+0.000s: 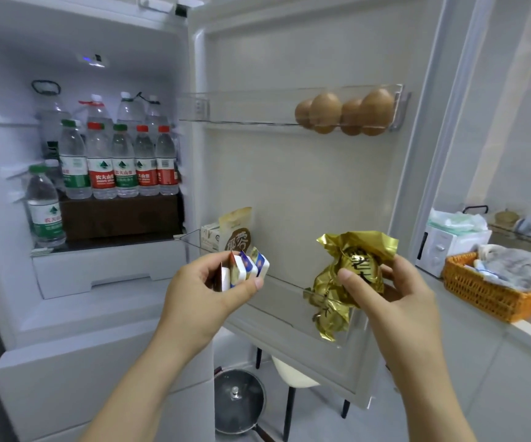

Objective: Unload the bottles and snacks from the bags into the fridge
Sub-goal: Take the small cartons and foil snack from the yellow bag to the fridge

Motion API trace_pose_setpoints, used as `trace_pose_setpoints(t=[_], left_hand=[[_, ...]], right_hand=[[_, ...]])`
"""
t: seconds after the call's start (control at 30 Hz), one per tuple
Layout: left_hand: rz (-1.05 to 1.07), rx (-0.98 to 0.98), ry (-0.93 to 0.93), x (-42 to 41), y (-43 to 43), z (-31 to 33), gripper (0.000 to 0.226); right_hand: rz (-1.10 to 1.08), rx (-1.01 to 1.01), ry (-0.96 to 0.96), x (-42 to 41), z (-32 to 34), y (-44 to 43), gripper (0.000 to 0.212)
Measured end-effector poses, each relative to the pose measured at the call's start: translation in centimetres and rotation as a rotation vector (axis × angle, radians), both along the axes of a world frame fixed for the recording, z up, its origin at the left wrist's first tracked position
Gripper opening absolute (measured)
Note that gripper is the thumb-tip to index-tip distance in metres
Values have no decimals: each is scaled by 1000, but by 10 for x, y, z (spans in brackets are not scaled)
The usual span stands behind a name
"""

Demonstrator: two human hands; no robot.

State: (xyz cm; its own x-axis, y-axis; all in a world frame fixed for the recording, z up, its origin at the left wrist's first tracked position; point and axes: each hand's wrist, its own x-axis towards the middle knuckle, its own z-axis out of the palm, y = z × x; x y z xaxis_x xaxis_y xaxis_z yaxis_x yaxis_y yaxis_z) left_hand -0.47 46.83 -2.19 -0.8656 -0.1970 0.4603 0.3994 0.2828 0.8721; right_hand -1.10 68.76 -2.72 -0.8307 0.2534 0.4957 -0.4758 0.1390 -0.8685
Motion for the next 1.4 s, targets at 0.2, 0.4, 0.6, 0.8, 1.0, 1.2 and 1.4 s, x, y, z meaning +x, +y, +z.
trace_pose_setpoints(t=[0.2,0.4,0.6,0.8,1.0,1.2,1.4], left_hand=[[-65,-96,-4,-56,-2,1,25],[-96,-396,-31,-130,-9,5,34],[-177,-633,-40,-184,-4,-1,28],[-329,-824,-119,-210,2,-16,26],[-422,-1011,-225,-221,4,-13,29],[-444,-1085,-354,-233,0,-20,21],[-479,-1033,-455,-232,1,-18,24]], right_hand=[[-25,29,-13,-30,-3,3,31],[-103,80,-46,-57,-7,-11,32],[-190,89,-24,-87,-9,-30,29],[-254,63,-63,-105,-17,-33,29],[-309,157,-107,-107,-22,-28,32],[-314,206,-114,-105,-22,-28,28],[-306,217,-103,-105,-22,-28,27]])
